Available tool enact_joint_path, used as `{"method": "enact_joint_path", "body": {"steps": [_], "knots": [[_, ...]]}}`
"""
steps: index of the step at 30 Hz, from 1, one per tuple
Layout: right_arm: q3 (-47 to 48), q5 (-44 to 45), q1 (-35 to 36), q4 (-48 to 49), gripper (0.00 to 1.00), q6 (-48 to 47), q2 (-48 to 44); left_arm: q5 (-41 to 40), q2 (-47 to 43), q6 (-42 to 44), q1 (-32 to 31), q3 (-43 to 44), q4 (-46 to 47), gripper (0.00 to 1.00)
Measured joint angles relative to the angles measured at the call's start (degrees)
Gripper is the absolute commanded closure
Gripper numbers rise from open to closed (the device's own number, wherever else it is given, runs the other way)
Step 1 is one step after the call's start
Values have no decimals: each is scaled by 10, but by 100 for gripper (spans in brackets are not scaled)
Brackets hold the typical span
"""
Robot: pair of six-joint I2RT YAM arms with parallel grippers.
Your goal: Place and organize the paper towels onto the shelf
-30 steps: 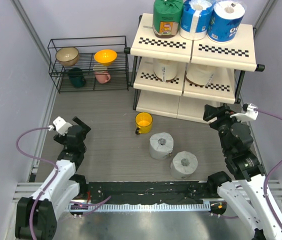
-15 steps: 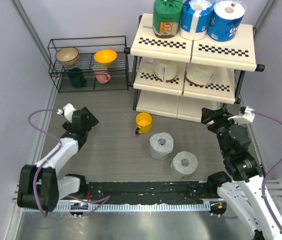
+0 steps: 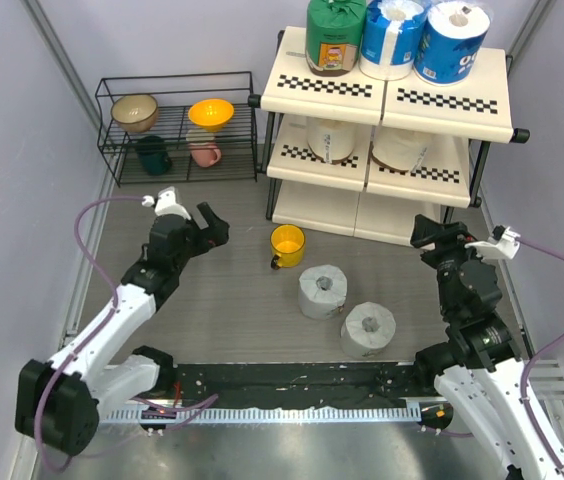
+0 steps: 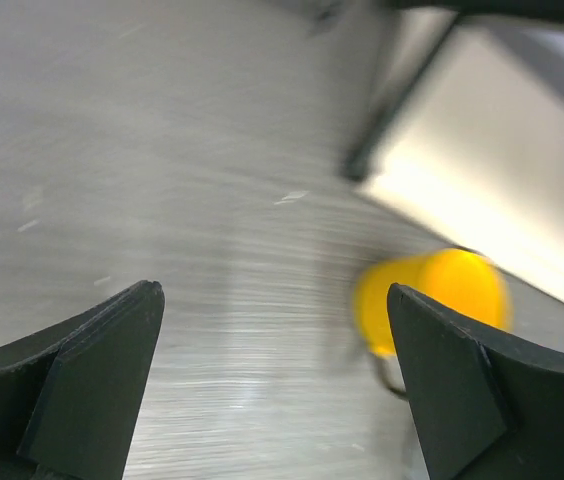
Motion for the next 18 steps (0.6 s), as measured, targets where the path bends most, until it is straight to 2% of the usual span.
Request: {"method": "enact_joint_path", "body": {"steps": [4,9,14,18], "knots": [[-10,-1,0,12,33,7,-15,3,-61,28,-72,14,18,0],[-50,-3,0,14,33,16,-28,2,-65,35,-137,18,76,0],[-58,-8,0,10,33,19,-38,-20,-6,37,-201,36,141,0],[-58,-7,0,7,33,19,-52,-45,81,49,-249,103,178,0]]}}
